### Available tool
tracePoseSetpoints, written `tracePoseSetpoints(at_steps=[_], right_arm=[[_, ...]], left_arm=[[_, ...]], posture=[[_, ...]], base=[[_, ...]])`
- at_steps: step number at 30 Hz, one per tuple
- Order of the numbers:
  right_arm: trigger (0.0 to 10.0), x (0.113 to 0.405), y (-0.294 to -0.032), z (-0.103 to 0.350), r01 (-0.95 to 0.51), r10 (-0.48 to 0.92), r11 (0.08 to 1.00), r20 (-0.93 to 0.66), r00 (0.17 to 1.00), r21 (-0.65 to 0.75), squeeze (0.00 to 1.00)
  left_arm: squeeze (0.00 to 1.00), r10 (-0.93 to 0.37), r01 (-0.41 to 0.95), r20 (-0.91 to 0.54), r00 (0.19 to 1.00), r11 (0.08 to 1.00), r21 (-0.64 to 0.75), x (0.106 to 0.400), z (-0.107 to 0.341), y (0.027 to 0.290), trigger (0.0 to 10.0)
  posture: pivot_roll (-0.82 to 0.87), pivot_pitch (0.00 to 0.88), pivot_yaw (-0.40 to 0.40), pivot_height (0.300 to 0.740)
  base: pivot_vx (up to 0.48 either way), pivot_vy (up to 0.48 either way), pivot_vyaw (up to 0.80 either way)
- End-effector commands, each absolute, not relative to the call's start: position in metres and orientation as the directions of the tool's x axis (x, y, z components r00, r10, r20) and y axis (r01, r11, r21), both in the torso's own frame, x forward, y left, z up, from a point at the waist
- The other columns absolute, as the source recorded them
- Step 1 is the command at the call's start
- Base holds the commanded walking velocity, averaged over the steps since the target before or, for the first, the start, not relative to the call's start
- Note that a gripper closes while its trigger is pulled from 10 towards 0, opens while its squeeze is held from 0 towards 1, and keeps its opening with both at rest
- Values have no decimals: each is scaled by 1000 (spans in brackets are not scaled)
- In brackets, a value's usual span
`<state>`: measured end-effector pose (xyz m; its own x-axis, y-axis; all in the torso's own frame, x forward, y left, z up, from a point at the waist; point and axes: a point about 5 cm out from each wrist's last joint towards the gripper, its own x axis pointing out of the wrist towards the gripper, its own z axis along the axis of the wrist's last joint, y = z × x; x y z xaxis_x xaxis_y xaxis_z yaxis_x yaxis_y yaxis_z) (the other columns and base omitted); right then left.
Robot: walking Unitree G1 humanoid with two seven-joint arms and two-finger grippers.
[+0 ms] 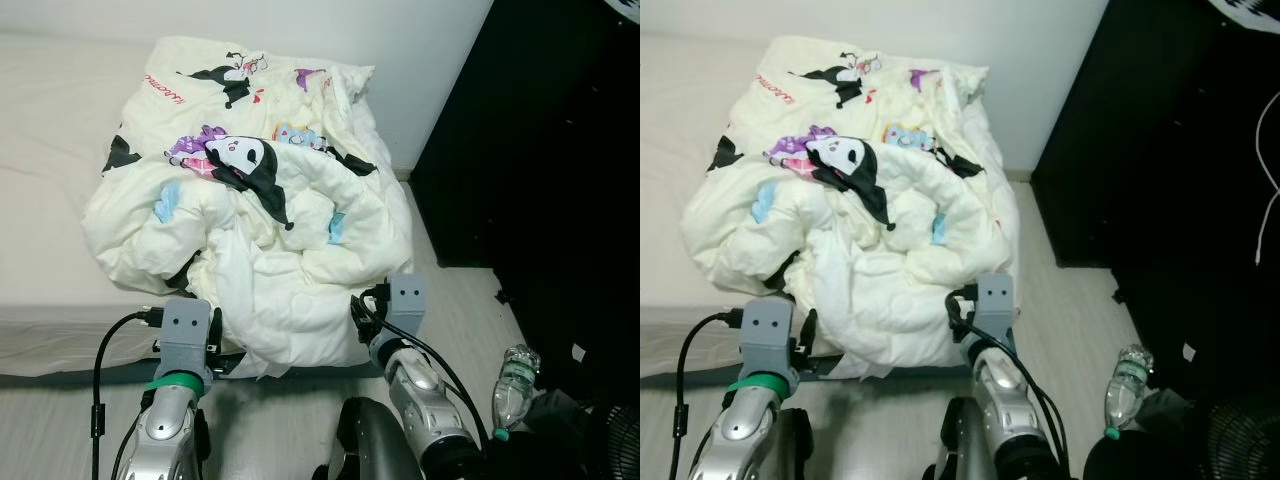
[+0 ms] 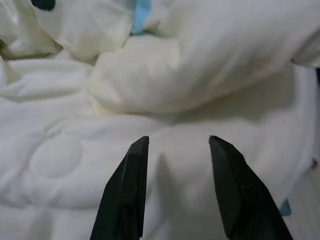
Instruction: Clean up the room
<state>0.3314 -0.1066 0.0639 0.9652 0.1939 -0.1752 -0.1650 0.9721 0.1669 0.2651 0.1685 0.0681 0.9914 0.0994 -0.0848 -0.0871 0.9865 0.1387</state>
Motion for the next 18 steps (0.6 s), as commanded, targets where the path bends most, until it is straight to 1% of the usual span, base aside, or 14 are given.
tracePoseSetpoints(at_steps=[1, 2, 3, 4, 5, 6, 7, 18], right_arm=[[10000, 351, -95, 82, -198, 227, 963, -157, 961, 181, 1000], [10000, 356, -87, 88, -224, 250, 959, -151, 956, 172, 0], [10000, 356, -87, 88, -224, 250, 959, -151, 956, 172, 0], [10000, 352, -91, 84, -217, 242, 961, -148, 959, 170, 0], [10000, 344, -100, 75, -188, 214, 967, -154, 965, 170, 0], [10000, 338, -105, 69, -172, 199, 970, -158, 967, 172, 0], [10000, 335, -108, 67, -162, 191, 971, -160, 969, 174, 0], [10000, 338, -107, 65, -167, 196, 970, -161, 967, 175, 0]], left_arm=[[0, 140, -116, -71, 988, 957, 265, 240, 65, 205, 10000], [0, 176, -146, -90, 980, 952, 270, 239, 64, 208, 10000], [0, 176, -146, -90, 980, 952, 270, 239, 64, 208, 10000], [0, 158, -128, -109, 981, 962, 243, 252, 63, 195, 10000], [0, 128, -100, -128, 984, 974, 203, 266, 62, 178, 10000], [0, 108, -81, -140, 984, 980, 182, 276, 63, 167, 10000], [0, 95, -69, -142, 985, 982, 176, 280, 63, 162, 10000], [0, 103, -77, -147, 984, 982, 173, 276, 61, 163, 10000]], posture=[[85, 173, -151, 578], [99, 150, -152, 578], [99, 150, -152, 578], [61, 107, -97, 578], [35, 84, -70, 578], [36, 89, -81, 578], [36, 89, -81, 578], [37, 83, -79, 578]], base=[[0, 0, 0], [0, 0, 0], [0, 0, 0], [0, 0, 0], [0, 0, 0], [0, 0, 0], [0, 0, 0], [0, 0, 0]])
